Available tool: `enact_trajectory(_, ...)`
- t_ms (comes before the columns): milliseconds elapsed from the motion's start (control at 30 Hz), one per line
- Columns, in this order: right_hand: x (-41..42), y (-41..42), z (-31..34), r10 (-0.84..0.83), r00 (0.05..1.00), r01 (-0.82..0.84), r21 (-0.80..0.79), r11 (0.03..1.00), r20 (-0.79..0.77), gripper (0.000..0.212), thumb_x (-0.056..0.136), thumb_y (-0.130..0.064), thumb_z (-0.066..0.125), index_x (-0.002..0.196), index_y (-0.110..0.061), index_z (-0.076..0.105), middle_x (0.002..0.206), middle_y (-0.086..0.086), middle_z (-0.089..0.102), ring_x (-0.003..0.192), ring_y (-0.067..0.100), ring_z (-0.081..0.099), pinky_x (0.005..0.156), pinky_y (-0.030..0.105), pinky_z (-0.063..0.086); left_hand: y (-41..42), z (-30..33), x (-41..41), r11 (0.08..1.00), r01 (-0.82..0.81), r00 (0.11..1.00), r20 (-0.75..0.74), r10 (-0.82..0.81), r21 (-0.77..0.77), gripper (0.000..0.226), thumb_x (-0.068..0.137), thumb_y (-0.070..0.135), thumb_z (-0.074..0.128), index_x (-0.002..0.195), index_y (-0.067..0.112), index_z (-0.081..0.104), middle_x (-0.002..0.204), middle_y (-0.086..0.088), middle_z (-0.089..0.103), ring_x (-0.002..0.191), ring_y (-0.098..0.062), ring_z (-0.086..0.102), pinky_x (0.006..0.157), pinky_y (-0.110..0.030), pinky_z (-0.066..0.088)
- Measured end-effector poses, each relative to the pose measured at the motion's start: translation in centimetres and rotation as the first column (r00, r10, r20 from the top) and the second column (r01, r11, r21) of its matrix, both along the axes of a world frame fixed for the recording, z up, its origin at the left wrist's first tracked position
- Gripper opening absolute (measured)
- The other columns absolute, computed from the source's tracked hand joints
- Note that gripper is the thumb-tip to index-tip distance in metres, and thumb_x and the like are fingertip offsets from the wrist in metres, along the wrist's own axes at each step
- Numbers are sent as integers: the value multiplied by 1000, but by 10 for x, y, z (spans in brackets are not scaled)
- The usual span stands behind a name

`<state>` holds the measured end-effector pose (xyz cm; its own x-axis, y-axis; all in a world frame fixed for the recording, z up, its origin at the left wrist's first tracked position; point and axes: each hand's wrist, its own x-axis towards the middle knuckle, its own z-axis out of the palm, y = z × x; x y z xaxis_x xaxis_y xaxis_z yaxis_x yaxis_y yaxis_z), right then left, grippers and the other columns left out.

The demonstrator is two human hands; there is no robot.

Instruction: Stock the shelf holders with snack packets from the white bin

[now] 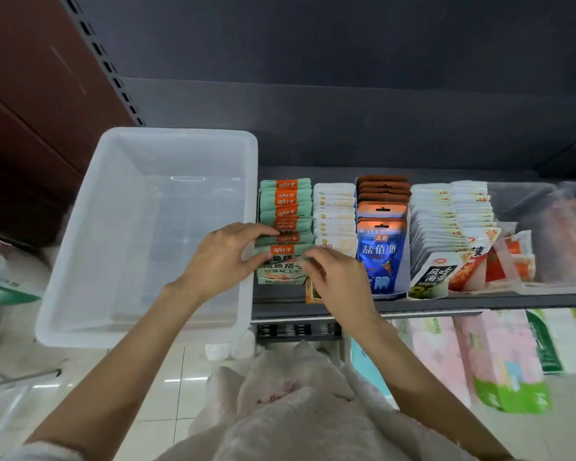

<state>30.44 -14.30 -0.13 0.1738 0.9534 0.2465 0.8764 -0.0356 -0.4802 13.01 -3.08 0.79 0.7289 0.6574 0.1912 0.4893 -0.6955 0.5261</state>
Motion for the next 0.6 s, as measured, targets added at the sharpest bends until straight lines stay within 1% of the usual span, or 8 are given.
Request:
enact_trajectory(67, -2, 11, 6, -67, 994, 65, -25, 998, -82, 14, 85, -20, 68, 91, -11, 59, 75, 1, 69, 59, 18, 65, 50, 28, 52, 1, 2, 3, 988, -104, 989, 94, 116, -117, 31, 85, 19, 69, 115, 17, 63, 105, 0, 68, 83, -10, 63, 73, -31, 57)
enact_trajectory(133, -4, 16, 9, -131, 982, 118, -95, 988, -139, 25, 87, -21, 67, 100, -11, 49, 87, 2, 69, 67, 18, 67, 57, 31, 53, -5, 7, 5, 938, -220, 946, 176, 273, -269, 29, 87, 18, 66, 116, 17, 61, 109, 4, 65, 88, -4, 62, 76, -14, 52)
enact_trajectory(200, -4, 15, 10, -173, 971, 150, -144, 978, -165, 32, 87, -23, 67, 107, -11, 44, 102, 4, 64, 74, 18, 66, 63, 33, 54, -18, 11, 6, 844, -318, 877, 203, 435, -431, 23, 90, 18, 61, 113, 18, 59, 107, 7, 62, 90, 3, 60, 70, -3, 45)
enact_trajectory(300, -7, 5, 8, -172, 945, 115, -207, 972, -280, 52, 85, -20, 69, 129, -15, 41, 118, 2, 56, 82, 8, 62, 75, 27, 55, -39, 14, 5, 705, -366, 784, 206, 585, -608, 22, 93, 15, 55, 115, 19, 59, 109, 7, 62, 96, 5, 58, 72, -1, 42)
enact_trajectory(367, -9, 0, 5, -150, 942, 88, -209, 974, -300, 63, 84, -21, 68, 138, -16, 37, 122, 2, 54, 90, 8, 60, 82, 29, 53, -46, 16, 6, 640, -332, 766, 198, 612, -693, 29, 92, 9, 54, 119, 18, 58, 110, 10, 62, 99, 4, 58, 77, -2, 41)
enact_trajectory(400, -10, -2, 4, -144, 945, 85, -205, 975, -294, 65, 85, -22, 68, 141, -16, 35, 123, 3, 54, 97, 11, 59, 85, 33, 53, -49, 18, 6, 641, -313, 785, 189, 590, -701, 33, 91, 7, 55, 120, 20, 57, 109, 15, 61, 98, 7, 56, 77, -1, 40)
enact_trajectory(500, -14, 2, 0, -142, 955, 84, -219, 972, -260, 68, 88, -26, 64, 145, -13, 29, 125, 7, 52, 109, 19, 56, 90, 37, 50, -57, 26, 12, 671, -233, 850, 188, 492, -704, 48, 87, 2, 59, 110, 43, 51, 97, 37, 56, 93, 19, 54, 76, 3, 37)
enact_trajectory(600, -19, 7, -1, -141, 957, 81, -236, 968, -252, 66, 93, -24, 57, 148, -11, 24, 129, 9, 48, 114, 20, 51, 92, 36, 48, -66, 27, 21, 617, -179, 832, 217, 511, -767, 65, 86, -3, 57, 105, 55, 38, 93, 44, 57, 94, 23, 51, 81, -1, 36)
